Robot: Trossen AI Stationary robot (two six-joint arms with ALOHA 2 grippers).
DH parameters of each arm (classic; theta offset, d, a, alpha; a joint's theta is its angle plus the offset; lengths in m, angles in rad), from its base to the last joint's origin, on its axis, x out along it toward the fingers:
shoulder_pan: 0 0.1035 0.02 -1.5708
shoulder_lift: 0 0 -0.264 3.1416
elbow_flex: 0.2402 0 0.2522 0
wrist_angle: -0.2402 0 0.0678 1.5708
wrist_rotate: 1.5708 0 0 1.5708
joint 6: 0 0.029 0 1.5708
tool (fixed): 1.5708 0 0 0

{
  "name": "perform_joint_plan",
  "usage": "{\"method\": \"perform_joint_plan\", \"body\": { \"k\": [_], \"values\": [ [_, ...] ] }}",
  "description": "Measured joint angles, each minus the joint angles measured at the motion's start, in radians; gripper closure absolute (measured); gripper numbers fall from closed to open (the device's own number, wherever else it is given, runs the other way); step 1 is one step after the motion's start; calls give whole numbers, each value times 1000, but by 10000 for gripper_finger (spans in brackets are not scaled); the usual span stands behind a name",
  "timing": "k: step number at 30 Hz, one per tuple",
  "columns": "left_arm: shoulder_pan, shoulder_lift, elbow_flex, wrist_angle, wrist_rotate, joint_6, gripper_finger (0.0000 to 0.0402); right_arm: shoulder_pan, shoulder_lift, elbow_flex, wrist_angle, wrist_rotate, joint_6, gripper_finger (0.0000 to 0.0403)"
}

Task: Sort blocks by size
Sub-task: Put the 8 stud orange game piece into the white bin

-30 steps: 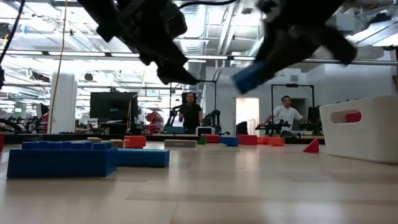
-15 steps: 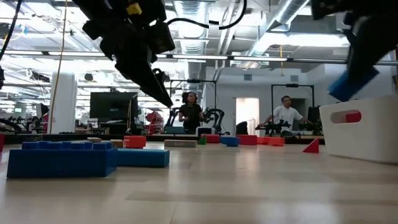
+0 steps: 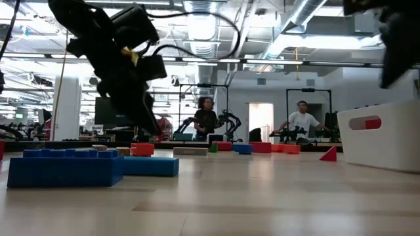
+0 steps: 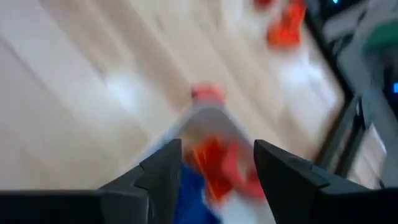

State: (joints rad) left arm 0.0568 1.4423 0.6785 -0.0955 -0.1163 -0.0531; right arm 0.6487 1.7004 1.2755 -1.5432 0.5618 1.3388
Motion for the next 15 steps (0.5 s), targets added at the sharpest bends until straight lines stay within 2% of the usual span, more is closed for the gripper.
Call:
{"method": "perform_joint_plan", "body": {
  "k": [2,5,12,15],
  "values": [
    [7,0,0,-28,-53,-7,107,0,0,3,31,102,12,169],
    [17,0,0,-52,-68,45,107,-4,0,3,98,207,-45,169],
    [2,-13,46,-202,-46,220,107,-47,0,3,222,235,-201,169],
    [-2,-12,72,-254,-46,308,107,-61,0,-4,278,277,-254,169]
  ]
}}
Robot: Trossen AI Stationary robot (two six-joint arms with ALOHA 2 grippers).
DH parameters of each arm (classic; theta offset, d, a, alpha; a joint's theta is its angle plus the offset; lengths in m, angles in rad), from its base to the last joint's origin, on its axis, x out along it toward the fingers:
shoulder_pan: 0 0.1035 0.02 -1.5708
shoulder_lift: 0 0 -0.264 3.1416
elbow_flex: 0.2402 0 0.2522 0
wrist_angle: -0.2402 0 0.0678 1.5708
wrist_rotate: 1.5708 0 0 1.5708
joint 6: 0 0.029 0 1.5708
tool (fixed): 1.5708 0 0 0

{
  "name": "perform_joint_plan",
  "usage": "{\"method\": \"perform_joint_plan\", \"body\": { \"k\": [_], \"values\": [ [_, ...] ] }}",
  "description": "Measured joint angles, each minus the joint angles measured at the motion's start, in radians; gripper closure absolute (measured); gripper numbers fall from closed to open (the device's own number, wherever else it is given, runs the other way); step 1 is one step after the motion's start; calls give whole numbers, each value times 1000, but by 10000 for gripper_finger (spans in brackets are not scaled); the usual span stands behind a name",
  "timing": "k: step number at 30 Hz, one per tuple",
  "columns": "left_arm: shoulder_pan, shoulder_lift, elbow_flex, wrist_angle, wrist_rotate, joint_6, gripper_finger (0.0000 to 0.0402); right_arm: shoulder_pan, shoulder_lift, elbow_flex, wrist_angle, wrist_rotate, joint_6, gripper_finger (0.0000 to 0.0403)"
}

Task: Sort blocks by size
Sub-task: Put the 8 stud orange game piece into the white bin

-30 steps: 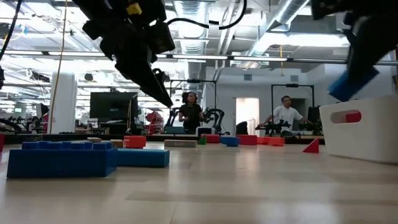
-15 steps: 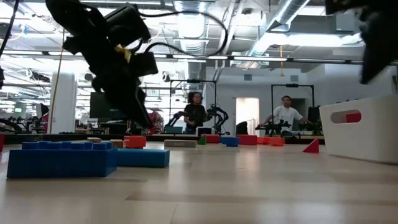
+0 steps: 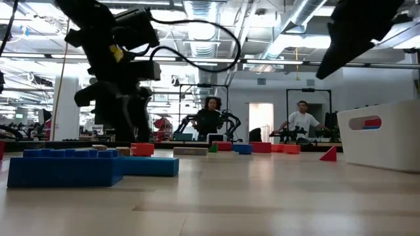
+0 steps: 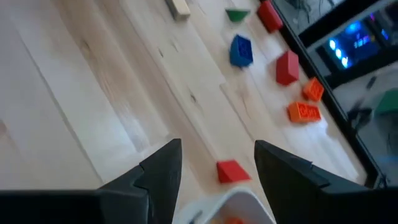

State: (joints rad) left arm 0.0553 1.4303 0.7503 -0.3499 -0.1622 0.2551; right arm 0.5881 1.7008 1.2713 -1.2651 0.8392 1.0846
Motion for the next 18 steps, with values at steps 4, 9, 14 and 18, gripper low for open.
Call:
{"method": "perform_joint_plan", "body": {
  "k": [4,9,14,18],
  "values": [
    [-1,0,8,-44,-1,131,108,-17,0,-24,98,44,-82,168],
    [-10,14,12,-61,-2,224,116,-64,0,-62,227,49,-220,168],
    [-10,59,91,-108,-8,245,125,-100,0,-64,294,46,-328,168],
    [-10,149,170,-194,-17,284,130,-113,0,-63,329,42,-385,168]
  ]
}}
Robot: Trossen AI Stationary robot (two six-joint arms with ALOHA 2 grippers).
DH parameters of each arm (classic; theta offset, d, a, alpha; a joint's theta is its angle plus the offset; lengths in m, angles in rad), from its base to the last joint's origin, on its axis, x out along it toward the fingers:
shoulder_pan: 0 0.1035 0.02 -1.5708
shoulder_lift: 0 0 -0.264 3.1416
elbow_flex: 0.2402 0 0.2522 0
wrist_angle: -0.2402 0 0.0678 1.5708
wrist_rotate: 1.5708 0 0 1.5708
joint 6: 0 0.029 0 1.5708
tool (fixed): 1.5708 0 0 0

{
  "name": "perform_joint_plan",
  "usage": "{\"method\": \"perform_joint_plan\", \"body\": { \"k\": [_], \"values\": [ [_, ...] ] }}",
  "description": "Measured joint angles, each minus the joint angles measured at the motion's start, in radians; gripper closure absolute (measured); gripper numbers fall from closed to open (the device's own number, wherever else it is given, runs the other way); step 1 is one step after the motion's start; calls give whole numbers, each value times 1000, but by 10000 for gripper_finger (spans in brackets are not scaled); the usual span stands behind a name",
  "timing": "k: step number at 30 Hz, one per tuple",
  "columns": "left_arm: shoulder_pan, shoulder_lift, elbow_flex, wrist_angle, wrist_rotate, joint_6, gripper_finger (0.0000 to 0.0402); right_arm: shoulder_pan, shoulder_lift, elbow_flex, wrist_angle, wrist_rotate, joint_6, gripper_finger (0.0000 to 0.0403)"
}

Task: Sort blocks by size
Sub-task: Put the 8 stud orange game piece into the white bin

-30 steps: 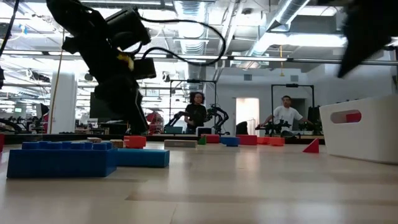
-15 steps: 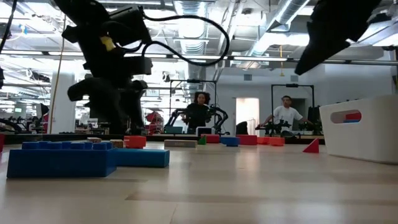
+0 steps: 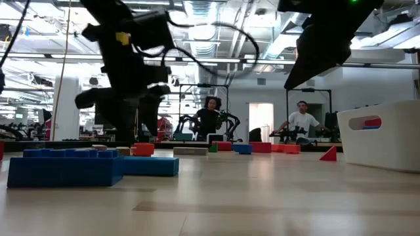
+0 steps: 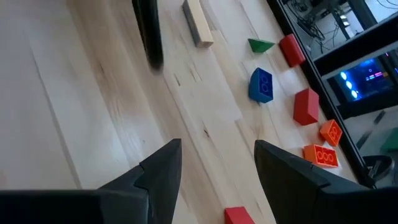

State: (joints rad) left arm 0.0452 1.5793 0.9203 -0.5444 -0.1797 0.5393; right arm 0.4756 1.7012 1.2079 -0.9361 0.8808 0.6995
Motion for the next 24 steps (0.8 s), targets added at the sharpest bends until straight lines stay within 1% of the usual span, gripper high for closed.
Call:
{"method": "perform_joint_plan", "body": {
  "k": [5,10,12,14,16,21,22,24],
  "values": [
    [-4,99,82,-92,-51,48,133,-1,0,0,13,-4,-29,168],
    [-5,155,108,-109,-57,79,134,6,0,0,8,-4,-31,168],
    [-5,166,110,-108,-56,88,141,10,0,0,6,-4,-30,168],
    [-5,170,111,-108,-60,89,156,18,0,0,7,-4,-28,168],
    [-5,170,111,-109,-60,98,181,24,0,0,7,-4,-27,168],
    [-5,171,118,-124,-69,104,265,43,0,0,6,-3,-9,168],
    [-5,172,122,-122,-74,98,276,48,0,0,-3,-3,2,168],
    [-4,174,132,-117,-76,77,277,61,-2,0,-40,-3,36,168]
  ]
}}
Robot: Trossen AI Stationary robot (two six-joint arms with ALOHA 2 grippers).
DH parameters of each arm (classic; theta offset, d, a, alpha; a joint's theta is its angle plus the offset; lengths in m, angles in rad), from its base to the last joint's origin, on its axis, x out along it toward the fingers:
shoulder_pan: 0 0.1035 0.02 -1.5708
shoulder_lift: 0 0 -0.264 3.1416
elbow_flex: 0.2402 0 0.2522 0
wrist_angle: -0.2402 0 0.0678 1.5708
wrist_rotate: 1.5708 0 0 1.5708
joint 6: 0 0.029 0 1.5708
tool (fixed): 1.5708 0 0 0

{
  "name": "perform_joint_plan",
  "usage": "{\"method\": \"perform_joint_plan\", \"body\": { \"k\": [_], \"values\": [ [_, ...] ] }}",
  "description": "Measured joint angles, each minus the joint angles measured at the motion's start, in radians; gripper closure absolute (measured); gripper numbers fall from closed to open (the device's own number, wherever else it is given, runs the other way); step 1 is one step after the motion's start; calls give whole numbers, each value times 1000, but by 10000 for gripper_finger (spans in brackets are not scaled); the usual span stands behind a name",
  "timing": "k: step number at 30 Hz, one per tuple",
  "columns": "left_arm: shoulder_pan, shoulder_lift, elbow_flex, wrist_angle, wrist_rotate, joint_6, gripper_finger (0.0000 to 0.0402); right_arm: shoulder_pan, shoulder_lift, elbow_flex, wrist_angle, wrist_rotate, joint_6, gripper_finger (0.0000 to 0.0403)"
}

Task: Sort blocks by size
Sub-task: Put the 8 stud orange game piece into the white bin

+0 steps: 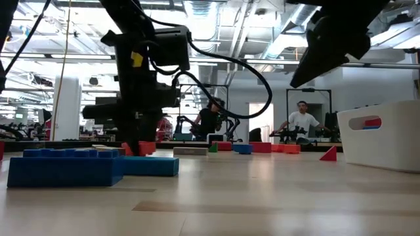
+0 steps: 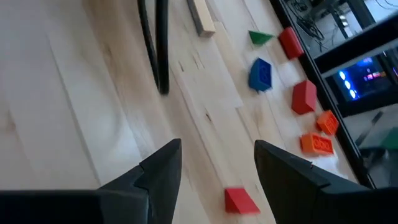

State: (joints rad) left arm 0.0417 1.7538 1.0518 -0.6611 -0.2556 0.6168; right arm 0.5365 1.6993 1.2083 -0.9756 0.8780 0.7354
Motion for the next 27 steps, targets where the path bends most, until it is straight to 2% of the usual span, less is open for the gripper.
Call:
{"method": "perform_joint_plan", "body": {
  "k": [3,5,11,13,20,22,27],
  "values": [
    [-1,-14,14,35,38,-37,277,39,-24,0,-94,0,108,168],
    [4,-39,15,98,103,-42,277,69,-47,0,-157,3,192,168],
    [18,-58,16,436,308,-115,277,138,-95,0,-240,112,362,168],
    [14,-33,17,575,349,-143,277,139,-104,0,-247,135,387,168],
    [-3,66,24,1008,381,-275,277,137,-184,9,-286,147,390,168],
    [0,97,44,1092,392,-325,276,138,-229,12,-275,135,385,168],
    [2,197,138,1250,490,-435,275,138,-324,12,-251,71,409,168]
  ]
}}
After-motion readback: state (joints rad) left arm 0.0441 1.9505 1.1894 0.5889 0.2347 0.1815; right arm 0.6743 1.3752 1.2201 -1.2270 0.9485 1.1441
